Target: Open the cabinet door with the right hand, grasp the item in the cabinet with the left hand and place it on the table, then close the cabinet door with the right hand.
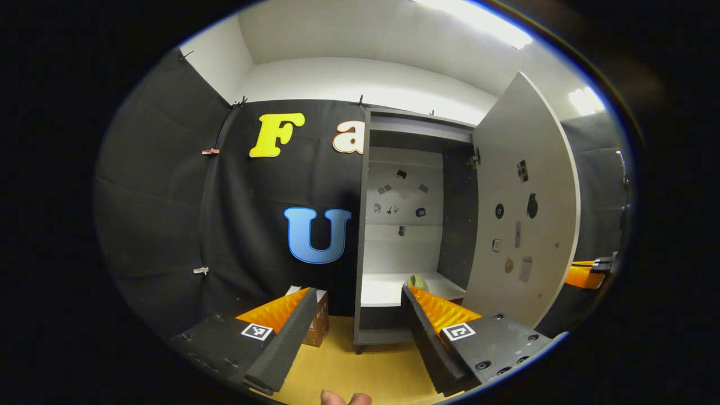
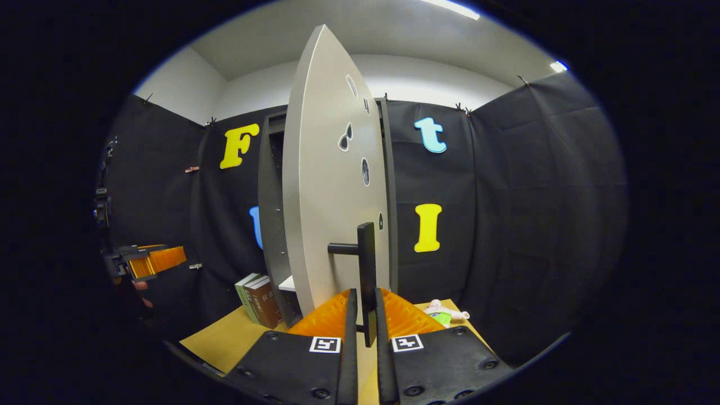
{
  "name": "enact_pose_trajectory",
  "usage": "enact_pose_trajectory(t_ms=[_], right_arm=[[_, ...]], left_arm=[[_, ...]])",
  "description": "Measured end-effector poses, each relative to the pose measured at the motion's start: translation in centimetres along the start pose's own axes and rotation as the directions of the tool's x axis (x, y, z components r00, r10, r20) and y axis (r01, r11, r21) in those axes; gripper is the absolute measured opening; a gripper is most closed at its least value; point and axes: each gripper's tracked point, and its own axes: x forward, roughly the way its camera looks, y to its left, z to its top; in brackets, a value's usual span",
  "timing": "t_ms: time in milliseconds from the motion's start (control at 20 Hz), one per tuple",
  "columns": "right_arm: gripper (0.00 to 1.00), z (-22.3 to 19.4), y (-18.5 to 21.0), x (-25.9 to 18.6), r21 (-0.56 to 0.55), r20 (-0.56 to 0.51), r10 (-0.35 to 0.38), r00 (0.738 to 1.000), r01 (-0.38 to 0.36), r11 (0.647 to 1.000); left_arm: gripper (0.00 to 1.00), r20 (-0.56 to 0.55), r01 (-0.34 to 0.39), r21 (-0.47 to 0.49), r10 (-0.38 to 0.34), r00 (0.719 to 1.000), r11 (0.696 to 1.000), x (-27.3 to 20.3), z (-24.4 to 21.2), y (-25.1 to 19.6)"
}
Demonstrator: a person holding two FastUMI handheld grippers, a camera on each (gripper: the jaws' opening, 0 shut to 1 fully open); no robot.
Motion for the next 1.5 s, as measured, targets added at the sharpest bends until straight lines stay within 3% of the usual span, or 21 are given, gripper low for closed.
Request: enact_pose_trajectory(t_ms=[50, 400, 550, 750, 800, 850, 1050, 1150, 1300, 1400, 1500], right_arm=[[0.18, 0.0, -0.9, 0.0, 0.001, 0.000, -0.006, 1.000, 0.006, 1.000], [0.14, 0.7, -7.0, 0.1, 0.015, 0.015, -0.043, 0.999, 0.042, 0.999], [0.14, 0.5, -6.2, 0.1, 0.024, 0.005, 0.012, 1.000, -0.012, 1.000], [0.14, 0.7, -6.9, 0.1, 0.025, 0.013, 0.007, 1.000, -0.007, 1.000], [0.03, 0.8, -6.8, 0.0, 0.038, 0.014, 0.012, 1.000, -0.013, 0.999], [0.13, 0.9, -7.0, -0.4, 0.046, 0.020, 0.009, 1.000, -0.010, 0.999], [0.26, 1.6, -8.3, -1.4, 0.068, 0.054, 0.013, 0.998, -0.017, 0.998], [0.54, 1.3, -9.3, -1.8, 0.095, 0.043, 0.001, 0.999, -0.005, 0.995], [0.96, 0.7, -13.6, -2.0, 0.072, 0.037, -0.112, 0.993, 0.109, 0.991], [0.97, 1.2, -14.8, -2.3, 0.066, 0.076, -0.143, 0.987, 0.138, 0.988], [0.97, 1.3, -16.8, -2.2, 0.041, 0.105, -0.198, 0.975, 0.194, 0.980]], left_arm=[[0.94, -0.001, 0.001, -0.005, -0.001, 1.000, 1.000, 0.3, 0.0, -0.6], [0.94, 0.000, 0.011, 0.000, -0.011, 1.000, 1.000, 2.5, 0.5, -4.3], [0.91, 0.008, 0.024, -0.016, -0.024, 1.000, 1.000, 3.4, 0.7, -5.7], [0.94, -0.002, 0.031, 0.009, -0.031, 1.000, 0.999, 4.7, 0.3, -7.1], [0.94, -0.006, 0.037, 0.008, -0.037, 0.999, 0.999, 5.0, 0.2, -7.5], [0.94, -0.010, 0.041, 0.006, -0.041, 0.999, 0.999, 5.3, 0.0, -7.9], [0.91, -0.021, 0.060, 0.018, -0.060, 0.998, 0.998, 6.6, -0.4, -9.1], [0.94, -0.025, 0.068, 0.021, -0.067, 0.997, 0.997, 7.5, -0.5, -9.6], [0.94, -0.035, 0.092, 0.015, -0.091, 0.995, 0.996, 8.8, -0.6, -10.4], [0.91, -0.056, 0.132, 0.016, -0.131, 0.990, 0.991, 10.8, -0.9, -11.9], [0.94, -0.083, 0.168, 0.020, -0.166, 0.983, 0.985, 12.7, -1.4, -13.1]])
